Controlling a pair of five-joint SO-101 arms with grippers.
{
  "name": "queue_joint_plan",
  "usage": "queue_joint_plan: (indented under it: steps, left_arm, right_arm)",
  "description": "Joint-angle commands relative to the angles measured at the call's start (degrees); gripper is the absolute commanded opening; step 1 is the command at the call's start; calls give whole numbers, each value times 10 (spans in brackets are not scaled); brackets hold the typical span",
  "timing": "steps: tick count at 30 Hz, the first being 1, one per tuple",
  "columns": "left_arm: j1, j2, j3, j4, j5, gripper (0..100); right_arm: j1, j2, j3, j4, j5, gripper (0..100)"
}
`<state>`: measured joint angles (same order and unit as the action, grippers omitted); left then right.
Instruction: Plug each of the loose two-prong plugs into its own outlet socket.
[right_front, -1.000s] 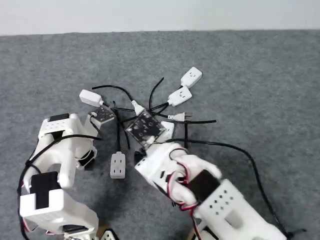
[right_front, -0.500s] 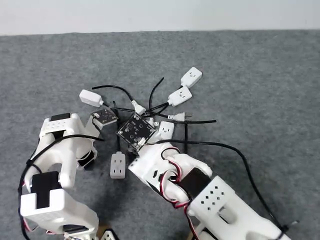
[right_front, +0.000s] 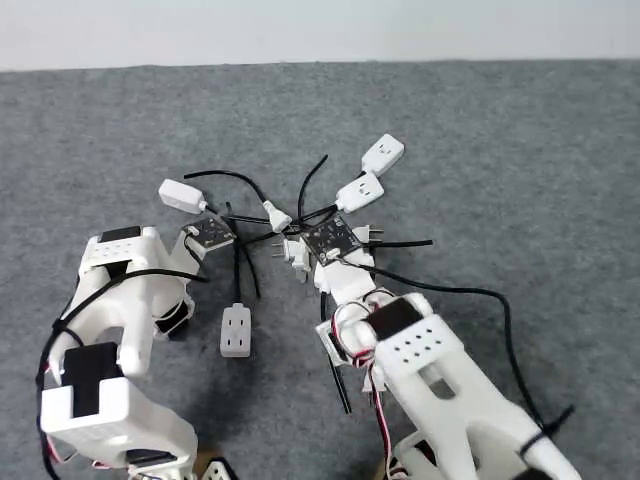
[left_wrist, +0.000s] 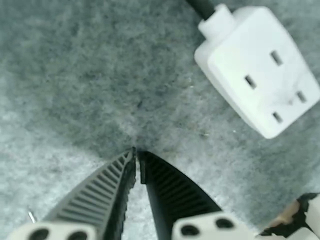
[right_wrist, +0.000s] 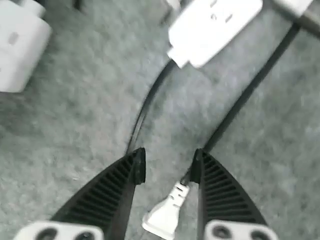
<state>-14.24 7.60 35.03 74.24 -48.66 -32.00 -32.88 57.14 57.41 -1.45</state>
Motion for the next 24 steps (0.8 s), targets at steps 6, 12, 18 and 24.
queue_joint_plan:
  steps: [6,12,18,24]
  left_arm:
    - [-2,-4,-15,-4,-7,13]
    - [-2,-4,-15,-4,-8,13]
    - [-3,-4,-15,-4,-8,13]
    - [-3,-4,-15,-4,-8,13]
  right_arm:
    - [70,44,-3,28,-10,123]
    - [93,69,-4,34,-7,123]
    - [73,85,-3,37,17,123]
    - [71,175,-30,38,18,120]
